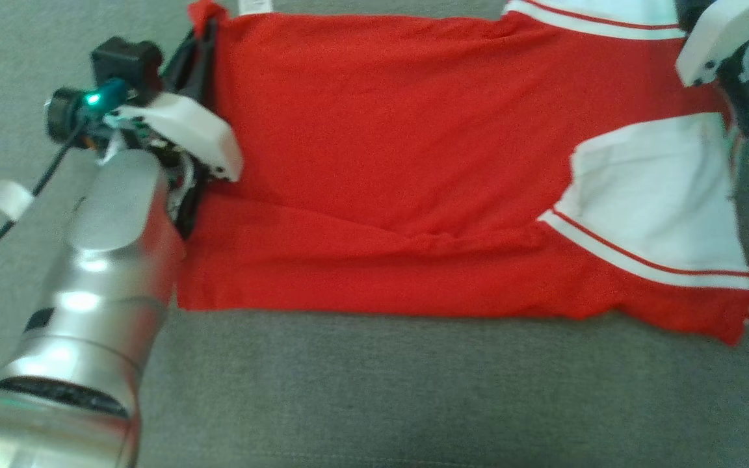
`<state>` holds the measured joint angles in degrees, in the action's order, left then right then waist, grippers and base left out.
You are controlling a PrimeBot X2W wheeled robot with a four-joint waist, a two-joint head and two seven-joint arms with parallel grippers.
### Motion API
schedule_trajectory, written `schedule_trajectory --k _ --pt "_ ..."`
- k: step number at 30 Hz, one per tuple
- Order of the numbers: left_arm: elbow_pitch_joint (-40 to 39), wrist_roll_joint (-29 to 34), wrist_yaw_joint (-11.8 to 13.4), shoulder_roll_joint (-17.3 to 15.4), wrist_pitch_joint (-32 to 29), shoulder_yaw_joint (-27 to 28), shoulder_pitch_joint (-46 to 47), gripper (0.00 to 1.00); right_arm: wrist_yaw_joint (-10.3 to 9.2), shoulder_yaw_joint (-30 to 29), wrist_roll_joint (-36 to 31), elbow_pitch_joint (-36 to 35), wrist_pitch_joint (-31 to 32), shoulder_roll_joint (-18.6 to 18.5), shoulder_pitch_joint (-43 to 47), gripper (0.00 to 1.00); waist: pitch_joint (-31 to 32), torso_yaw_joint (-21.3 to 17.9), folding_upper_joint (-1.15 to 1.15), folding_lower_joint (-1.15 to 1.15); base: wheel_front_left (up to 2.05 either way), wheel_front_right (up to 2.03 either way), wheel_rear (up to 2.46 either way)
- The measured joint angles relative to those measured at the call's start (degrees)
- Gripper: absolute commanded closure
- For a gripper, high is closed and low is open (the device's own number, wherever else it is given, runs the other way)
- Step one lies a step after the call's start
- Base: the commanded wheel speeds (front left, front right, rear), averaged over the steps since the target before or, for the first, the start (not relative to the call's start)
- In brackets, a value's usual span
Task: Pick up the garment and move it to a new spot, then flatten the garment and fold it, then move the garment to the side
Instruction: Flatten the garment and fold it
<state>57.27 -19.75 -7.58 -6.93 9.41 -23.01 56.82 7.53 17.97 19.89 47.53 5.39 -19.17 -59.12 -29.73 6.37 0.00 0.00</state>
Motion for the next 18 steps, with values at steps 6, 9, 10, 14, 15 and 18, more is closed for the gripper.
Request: schedule_trajectory --k 6,9,10,14,15,18 --pt "1.32 -0.02 0.0 3.2 1.89 -2.67 2.18 1.0 0.0 -0.71 -2.55 7.15 2.8 -1.75 -5.36 0.0 -1.72 4.21 0.0 0.0 0.0 0.0 0.0" --pt "1.76 -0.51 0.0 4.0 2.75 -3.65 2.85 1.0 0.0 -0.31 -3.33 9.38 4.05 -1.98 -6.86 0.0 -2.61 5.95 0.0 0.0 0.0 0.0 0.0" --pt "1.76 -0.88 0.0 4.19 2.88 -4.11 2.98 1.0 0.0 -0.33 -3.18 10.06 4.23 -1.92 -7.26 0.0 -2.92 6.4 0.0 0.0 0.0 0.0 0.0" --pt "1.78 -1.97 0.0 4.58 3.52 -5.06 3.2 1.0 0.0 0.29 -3.13 10.77 4.16 -2.16 -8.55 1.0 -3.63 7.32 0.0 -0.01 0.0 0.0 0.0" --pt "1.82 -2.26 -0.01 4.65 3.81 -5.14 3.32 1.0 0.0 0.31 -3.16 10.98 3.64 -2.23 -9.0 1.0 -3.83 7.45 0.0 -0.01 0.0 0.0 0.0" --pt "2.14 -2.96 -0.01 4.63 4.37 -5.16 3.71 1.0 0.0 -0.07 -3.39 11.95 -0.41 -2.27 -9.37 1.0 -3.95 7.43 0.0 0.0 0.0 0.0 0.0"
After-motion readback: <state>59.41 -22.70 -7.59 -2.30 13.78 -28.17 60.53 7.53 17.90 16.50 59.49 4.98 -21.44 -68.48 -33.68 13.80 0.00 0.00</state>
